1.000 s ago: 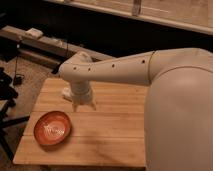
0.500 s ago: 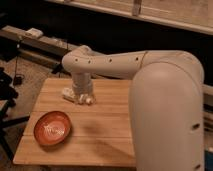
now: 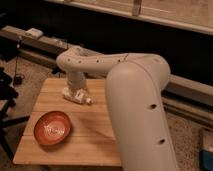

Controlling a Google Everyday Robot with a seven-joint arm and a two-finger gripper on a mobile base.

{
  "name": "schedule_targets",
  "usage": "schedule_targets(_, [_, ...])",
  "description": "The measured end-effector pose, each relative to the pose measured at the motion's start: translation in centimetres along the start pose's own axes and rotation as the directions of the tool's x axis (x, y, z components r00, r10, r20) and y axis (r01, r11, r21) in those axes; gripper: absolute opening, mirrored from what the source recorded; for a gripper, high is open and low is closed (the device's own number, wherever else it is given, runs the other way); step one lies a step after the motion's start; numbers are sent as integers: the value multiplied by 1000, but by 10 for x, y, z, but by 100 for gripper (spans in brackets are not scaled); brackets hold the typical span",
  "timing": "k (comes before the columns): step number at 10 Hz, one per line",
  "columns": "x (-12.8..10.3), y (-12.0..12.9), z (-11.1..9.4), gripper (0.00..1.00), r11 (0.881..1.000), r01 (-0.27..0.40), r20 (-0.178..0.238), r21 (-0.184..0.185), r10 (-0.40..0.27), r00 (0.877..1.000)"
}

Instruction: Place the bottle in the ceramic bowl

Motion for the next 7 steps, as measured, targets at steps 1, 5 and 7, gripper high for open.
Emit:
schedule_targets(1, [-12, -4, 11, 65, 1000, 26, 1, -2, -26, 1000])
schedule_targets(5, [-57, -20, 28, 65, 997, 83, 4, -4, -83, 997])
schedule_targets(7, [-71, -16, 43, 65, 992, 130, -14, 1, -130, 991])
